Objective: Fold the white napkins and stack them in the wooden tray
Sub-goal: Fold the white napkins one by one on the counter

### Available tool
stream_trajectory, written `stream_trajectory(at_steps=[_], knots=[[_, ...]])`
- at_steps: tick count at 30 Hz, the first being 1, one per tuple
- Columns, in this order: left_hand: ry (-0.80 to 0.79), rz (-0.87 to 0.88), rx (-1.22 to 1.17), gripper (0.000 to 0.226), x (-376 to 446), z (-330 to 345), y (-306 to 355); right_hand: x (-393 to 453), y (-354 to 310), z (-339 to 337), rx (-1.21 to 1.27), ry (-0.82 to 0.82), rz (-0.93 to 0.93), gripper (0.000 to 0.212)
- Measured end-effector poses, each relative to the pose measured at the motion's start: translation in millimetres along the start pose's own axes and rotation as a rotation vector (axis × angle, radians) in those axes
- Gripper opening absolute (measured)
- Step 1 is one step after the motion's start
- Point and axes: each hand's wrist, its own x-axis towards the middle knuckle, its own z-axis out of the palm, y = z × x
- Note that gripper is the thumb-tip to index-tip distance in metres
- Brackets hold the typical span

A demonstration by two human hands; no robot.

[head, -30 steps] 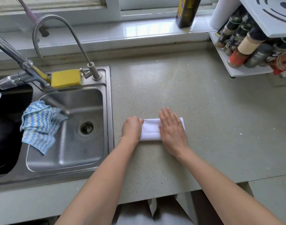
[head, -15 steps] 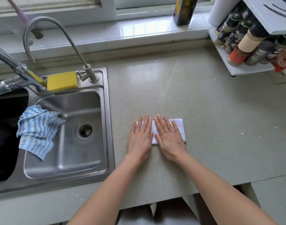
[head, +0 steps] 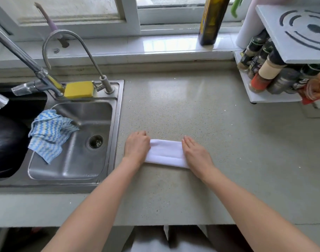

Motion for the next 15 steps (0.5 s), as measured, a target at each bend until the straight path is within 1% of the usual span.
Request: stream_trajectory(at_steps=[3, 4, 6, 8, 10, 13, 15], knots=[[-0.111, -0.218, -0.219, 0.019, 5, -6, 10, 15, -3, -14, -0.030, 0.050, -0.019, 0.031], [-0.159, -0.285, -0.283, 0.017, 7, -7, 11, 20, -3, -19, -0.012, 0.019, -0.002, 0.027], [-0.234, -0.379, -0.352, 0.011, 7, -7, 11, 33, 0, -29, 0.059, -0.101, 0.073, 0.020], [-0.275, -0.437, -0.391, 0.019, 4, -6, 11, 43, 5, -35, 0.059, -0.208, 0.075, 0.015], [-0.315, -0.467, -0.437, 0.025, -5, -8, 13, 48, 7, -42, -0.005, -0.282, 0.043, 0.014], [-0.364, -0.484, -0.532, 0.038, -29, -13, 10, 45, 4, -46, -0.031, -0.358, 0.046, 0.029], [-0.283, -0.496, -0.652, 0.038, -49, -19, -4, 43, -7, -51, 0.085, -0.327, 0.055, 0.028]])
